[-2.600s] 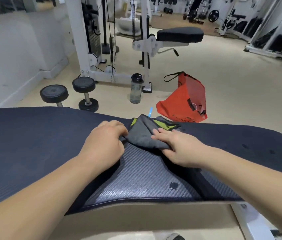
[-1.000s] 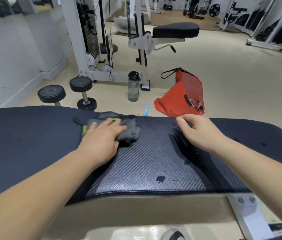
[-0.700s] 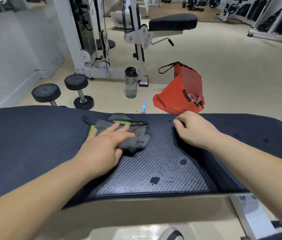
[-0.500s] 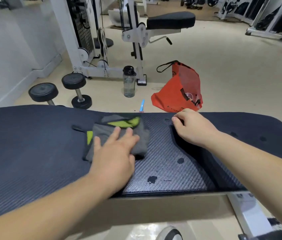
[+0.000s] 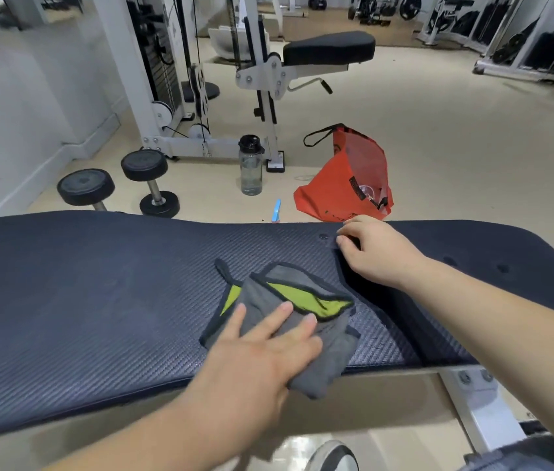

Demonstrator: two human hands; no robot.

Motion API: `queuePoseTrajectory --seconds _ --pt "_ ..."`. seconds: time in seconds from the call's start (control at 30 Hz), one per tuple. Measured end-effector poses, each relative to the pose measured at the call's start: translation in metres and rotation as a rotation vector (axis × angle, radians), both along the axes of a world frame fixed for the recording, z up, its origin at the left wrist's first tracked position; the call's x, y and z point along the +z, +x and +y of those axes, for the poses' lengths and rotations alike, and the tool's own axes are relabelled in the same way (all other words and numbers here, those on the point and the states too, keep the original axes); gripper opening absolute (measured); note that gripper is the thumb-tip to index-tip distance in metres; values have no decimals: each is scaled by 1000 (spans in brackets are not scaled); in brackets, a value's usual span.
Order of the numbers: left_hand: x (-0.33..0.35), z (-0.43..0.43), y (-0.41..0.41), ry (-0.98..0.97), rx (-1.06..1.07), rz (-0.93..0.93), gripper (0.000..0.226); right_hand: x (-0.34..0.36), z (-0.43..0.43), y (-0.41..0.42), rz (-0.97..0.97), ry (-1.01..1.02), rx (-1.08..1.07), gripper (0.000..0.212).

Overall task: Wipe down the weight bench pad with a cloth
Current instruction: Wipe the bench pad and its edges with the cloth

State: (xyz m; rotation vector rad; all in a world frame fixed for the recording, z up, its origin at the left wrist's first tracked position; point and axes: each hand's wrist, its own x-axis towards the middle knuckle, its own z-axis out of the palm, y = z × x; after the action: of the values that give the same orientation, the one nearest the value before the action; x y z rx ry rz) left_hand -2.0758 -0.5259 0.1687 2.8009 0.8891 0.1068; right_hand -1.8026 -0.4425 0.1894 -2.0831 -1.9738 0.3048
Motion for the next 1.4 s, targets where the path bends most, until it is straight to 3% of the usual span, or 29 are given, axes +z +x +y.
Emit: queuePoseTrajectory --seconds 0.07,0.2,0.4,0.47,0.57,0.77,0.87,0.93,1.0,1.07,1.13,1.2,1.27,1.4 --pt "2 27 -8 57 35 8 73 3 -3 -3 2 9 -2 35" --pt "9 39 -18 -55 467 -35 68 16 -12 -16 31 37 56 49" --pt "6 9 -21 29 72 72 74 18 -25 -49 24 31 215 50" --pt "8 35 -26 30 191 23 73 19 -26 -53 24 30 235 48" --pt "14 39 -23 -117 447 -13 73 21 -27 -57 38 51 225 47" --pt "18 12 -24 -192 141 40 75 22 -35 -74 162 27 281 46" --pt "14 45 -28 -122 296 4 76 20 -39 -83 1 134 263 44" --pt "16 47 -20 -168 423 -31 77 26 -41 -90 -83 187 259 42" --pt "17 43 -15 -269 385 -39 81 31 -45 -100 -45 128 348 40" --pt "22 47 -23 -449 342 -173 77 31 -52 -110 56 -33 448 45" --pt "26 61 -41 -518 483 -400 61 24 -57 -114 44 -123 490 60" --pt "22 73 -57 -382 652 -507 48 16 -58 -117 -117 -122 493 75" --pt "20 74 -60 -257 678 -504 48 6 -49 -120 -276 -117 501 85" --pt "17 72 -43 -192 587 -485 52 -3 -3 -102 -229 -62 401 62"
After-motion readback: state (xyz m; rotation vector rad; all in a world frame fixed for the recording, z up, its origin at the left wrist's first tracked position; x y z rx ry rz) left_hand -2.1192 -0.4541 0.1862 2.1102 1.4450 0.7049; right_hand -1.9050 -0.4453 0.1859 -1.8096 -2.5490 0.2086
